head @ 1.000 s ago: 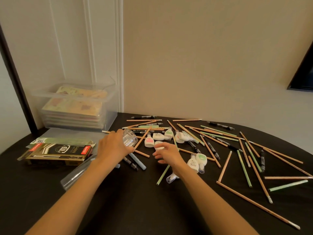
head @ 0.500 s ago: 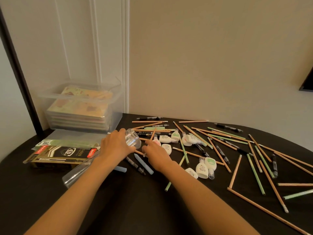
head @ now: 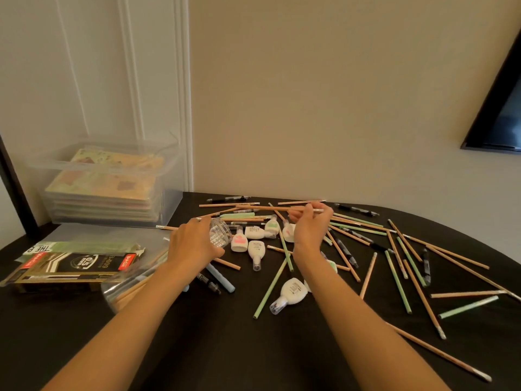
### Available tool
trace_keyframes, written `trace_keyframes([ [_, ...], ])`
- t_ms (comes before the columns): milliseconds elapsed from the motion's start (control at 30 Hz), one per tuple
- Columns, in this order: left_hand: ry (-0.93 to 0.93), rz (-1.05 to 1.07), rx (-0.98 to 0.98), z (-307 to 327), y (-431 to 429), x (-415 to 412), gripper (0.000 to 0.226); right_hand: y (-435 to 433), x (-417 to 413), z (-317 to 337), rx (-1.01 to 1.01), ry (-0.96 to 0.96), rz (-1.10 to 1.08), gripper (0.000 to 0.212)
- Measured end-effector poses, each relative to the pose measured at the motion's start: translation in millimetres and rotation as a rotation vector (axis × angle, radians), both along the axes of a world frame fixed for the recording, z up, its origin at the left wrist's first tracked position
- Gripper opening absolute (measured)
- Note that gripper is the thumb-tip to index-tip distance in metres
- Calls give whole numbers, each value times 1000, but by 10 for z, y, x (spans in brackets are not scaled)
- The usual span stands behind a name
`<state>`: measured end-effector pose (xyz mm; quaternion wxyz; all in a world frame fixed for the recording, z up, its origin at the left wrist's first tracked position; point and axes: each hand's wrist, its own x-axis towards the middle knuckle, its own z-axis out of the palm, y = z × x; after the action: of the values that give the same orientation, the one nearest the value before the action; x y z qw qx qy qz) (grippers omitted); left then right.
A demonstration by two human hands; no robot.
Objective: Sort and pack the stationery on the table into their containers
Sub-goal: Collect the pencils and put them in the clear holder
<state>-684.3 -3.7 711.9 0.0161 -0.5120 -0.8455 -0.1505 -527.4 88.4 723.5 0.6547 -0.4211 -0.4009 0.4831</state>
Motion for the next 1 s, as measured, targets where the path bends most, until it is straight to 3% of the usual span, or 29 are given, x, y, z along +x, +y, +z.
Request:
trace_keyframes([
  [167, -6, -22, -2, -11, 82, 161, 69, 19, 220, -31, -161, -132, 97, 15],
  [267, -26, -82, 18, -15, 112, 289, 67, -103, 190, -78, -221, -230, 403, 21],
  [333, -45, -118, 42, -10, 121, 362, 69, -198, 158, -84, -227, -395, 667, 35],
  [400, -53, -115, 63, 8, 114, 372, 69, -242, 116, -91, -224, -532, 772, 47],
  [533, -18, -36, 56, 54, 49, 269, 71, -179, 79, -168, -275, -544, 583, 32],
  [667, -13, 35, 61, 62, -25, 117, 67, -255, -129, -404, -107, -923, 675, 22],
  [800, -20, 76, 78, 45, -118, -52, 62, -319, -504, -561, 90, -1231, 641, 30],
  [933, -19, 111, 75, 29, -166, -193, 63, -246, -733, -601, 126, -1550, 621, 37],
  [1000, -19, 129, 46, -6, -180, -236, 65, -219, -720, -556, 113, -1615, 599, 43],
])
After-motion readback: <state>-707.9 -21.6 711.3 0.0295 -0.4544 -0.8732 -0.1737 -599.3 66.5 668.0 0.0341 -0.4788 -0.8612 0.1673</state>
